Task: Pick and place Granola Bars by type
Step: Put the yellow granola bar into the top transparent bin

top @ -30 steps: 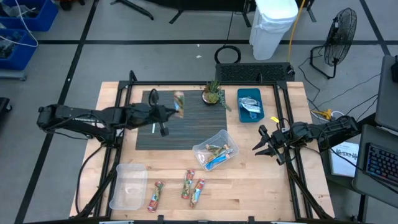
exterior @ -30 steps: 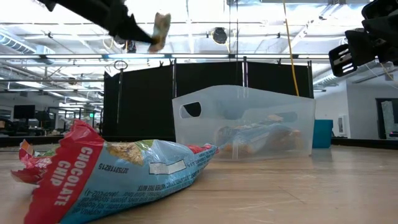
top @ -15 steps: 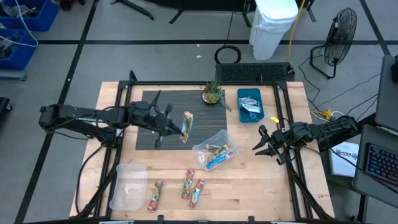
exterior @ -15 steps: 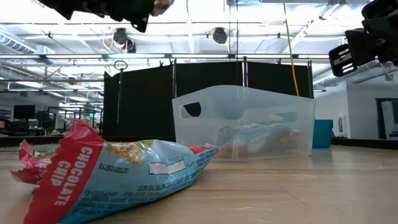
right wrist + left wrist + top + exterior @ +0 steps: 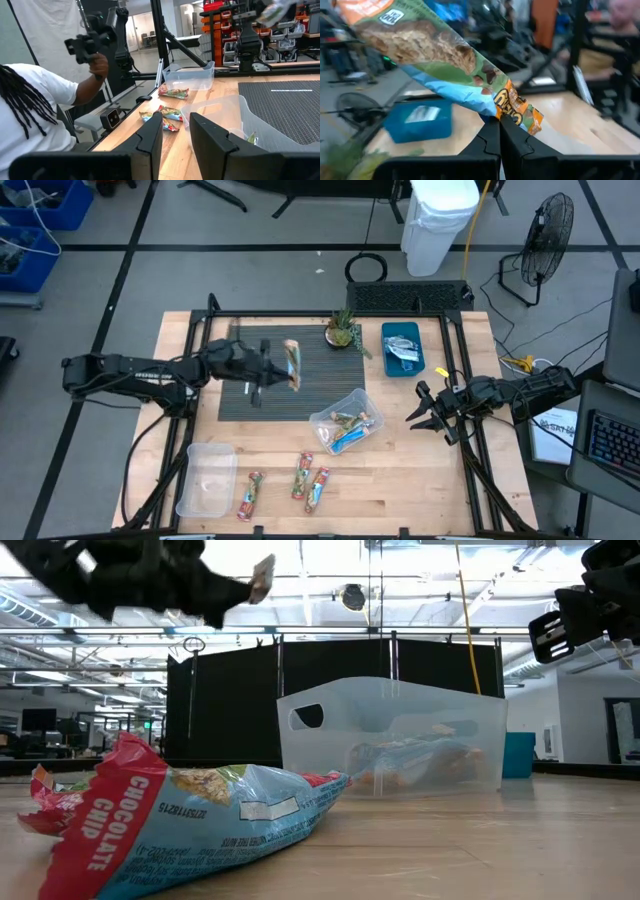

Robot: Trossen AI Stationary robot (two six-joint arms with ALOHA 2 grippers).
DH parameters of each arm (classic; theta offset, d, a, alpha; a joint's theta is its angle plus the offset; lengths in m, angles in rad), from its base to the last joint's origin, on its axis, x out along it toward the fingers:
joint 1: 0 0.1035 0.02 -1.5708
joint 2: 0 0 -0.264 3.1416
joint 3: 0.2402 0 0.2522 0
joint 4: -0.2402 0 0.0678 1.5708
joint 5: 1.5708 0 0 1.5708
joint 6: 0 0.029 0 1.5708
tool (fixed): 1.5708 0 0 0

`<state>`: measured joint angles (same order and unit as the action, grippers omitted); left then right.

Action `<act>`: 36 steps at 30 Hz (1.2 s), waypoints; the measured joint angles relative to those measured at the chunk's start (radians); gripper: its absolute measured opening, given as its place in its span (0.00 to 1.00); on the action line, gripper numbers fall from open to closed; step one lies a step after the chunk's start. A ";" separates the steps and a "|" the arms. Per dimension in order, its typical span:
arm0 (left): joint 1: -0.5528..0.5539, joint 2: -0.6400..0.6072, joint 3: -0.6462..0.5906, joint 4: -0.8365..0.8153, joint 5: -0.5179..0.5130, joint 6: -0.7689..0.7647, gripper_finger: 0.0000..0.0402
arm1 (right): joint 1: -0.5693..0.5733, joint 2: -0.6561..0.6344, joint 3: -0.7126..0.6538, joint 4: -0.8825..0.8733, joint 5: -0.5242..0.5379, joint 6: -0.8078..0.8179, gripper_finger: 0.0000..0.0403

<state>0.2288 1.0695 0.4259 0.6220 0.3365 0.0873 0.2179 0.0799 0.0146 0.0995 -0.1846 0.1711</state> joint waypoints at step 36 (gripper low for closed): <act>-0.197 0.024 0.001 -0.133 -0.357 -0.164 0.00 | 0.000 0.000 0.000 0.000 0.000 0.000 0.22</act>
<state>0.0318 1.0937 0.4271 0.4888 -0.0209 -0.0768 0.2177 0.0798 0.0145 0.0998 -0.1845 0.1712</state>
